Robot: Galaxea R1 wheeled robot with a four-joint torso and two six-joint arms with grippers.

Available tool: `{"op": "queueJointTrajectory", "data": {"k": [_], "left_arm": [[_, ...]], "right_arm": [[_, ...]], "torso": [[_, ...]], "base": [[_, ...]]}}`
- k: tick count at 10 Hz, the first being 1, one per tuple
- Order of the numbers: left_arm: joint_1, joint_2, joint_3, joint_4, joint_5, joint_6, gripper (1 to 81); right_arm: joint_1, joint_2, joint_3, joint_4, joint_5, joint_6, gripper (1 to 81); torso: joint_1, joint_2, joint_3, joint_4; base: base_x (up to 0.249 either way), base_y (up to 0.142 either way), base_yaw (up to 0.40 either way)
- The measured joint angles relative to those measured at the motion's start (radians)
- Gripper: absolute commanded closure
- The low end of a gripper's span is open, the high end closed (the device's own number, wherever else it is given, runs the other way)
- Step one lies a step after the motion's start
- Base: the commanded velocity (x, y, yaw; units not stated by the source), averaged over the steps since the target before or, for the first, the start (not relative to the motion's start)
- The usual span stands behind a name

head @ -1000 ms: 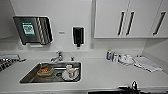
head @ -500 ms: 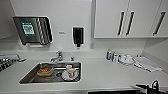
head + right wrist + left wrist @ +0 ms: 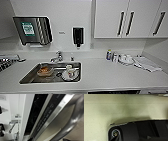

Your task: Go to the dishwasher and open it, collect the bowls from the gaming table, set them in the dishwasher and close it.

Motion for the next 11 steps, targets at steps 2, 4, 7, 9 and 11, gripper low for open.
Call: {"op": "queueJointTrajectory", "data": {"k": [2, 4, 7, 9, 11], "left_arm": [[0.0, -0.001, 0.0, 0.009, -0.001, 0.002, 1.0], [0.0, -0.001, -0.002, 0.011, -0.001, 0.003, 1.0], [0.0, -0.001, -0.003, 0.012, -0.001, 0.003, 1.0], [0.0, -0.001, -0.004, 0.012, -0.001, 0.002, 1.0], [0.0, -0.001, -0.004, 0.012, -0.001, 0.003, 1.0]], "right_arm": [[-0.082, 0.043, -0.013, -0.03, 0.048, -0.027, 1.0], [-0.125, 0.097, -0.024, -0.081, 0.126, -0.063, 1.0], [-0.193, 0.218, -0.026, -0.17, 0.28, -0.147, 1.0], [-0.251, 0.292, -0.026, -0.228, 0.405, -0.198, 1.0], [-0.288, 0.334, -0.02, -0.286, 0.503, -0.225, 1.0]], "torso": [[0.0, 0.0, 0.0, 0.0], [0.0, 0.0, 0.0, 0.0], [0.0, -0.001, 0.001, 0.0], [0.0, -0.001, 0.001, 0.0], [0.0, -0.001, 0.001, 0.0]], "base": [[0.0, 0.0, 0.0], [0.0, 0.0, 0.0], [0.0, 0.0, 0.0], [0.0, 0.0, 0.0], [0.0, 0.0, 0.0]]}}
